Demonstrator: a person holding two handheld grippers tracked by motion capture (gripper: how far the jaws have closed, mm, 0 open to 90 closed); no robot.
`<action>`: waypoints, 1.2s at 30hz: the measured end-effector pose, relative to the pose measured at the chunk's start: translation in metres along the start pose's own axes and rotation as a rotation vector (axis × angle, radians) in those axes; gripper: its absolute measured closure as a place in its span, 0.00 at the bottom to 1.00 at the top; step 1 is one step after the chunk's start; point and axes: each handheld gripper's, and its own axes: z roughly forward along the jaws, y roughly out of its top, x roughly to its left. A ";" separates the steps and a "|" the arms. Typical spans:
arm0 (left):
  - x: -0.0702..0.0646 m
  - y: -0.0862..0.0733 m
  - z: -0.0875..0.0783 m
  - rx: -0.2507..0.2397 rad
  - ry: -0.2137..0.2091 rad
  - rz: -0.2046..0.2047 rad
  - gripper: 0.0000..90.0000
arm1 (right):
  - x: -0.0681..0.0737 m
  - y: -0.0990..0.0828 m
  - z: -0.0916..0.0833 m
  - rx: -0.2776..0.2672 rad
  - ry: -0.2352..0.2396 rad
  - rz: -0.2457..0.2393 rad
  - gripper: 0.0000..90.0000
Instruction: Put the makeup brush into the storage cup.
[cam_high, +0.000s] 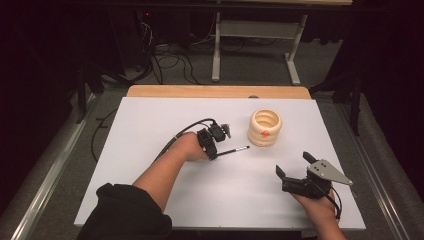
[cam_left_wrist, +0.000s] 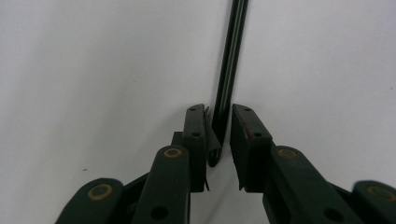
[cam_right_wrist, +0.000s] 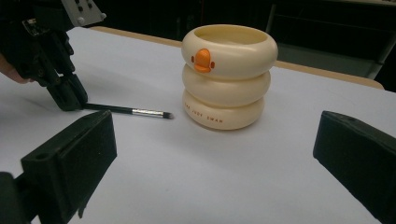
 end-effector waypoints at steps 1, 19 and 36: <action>0.001 0.000 0.000 -0.003 -0.001 -0.003 0.87 | 0.000 0.000 0.000 0.001 0.000 0.003 0.01; -0.001 0.000 0.000 -0.001 0.017 0.033 0.93 | 0.000 0.000 -0.001 -0.001 -0.001 0.001 0.01; -0.009 -0.006 -0.011 -0.018 0.047 0.064 0.94 | -0.001 0.000 -0.001 -0.003 -0.006 0.000 0.01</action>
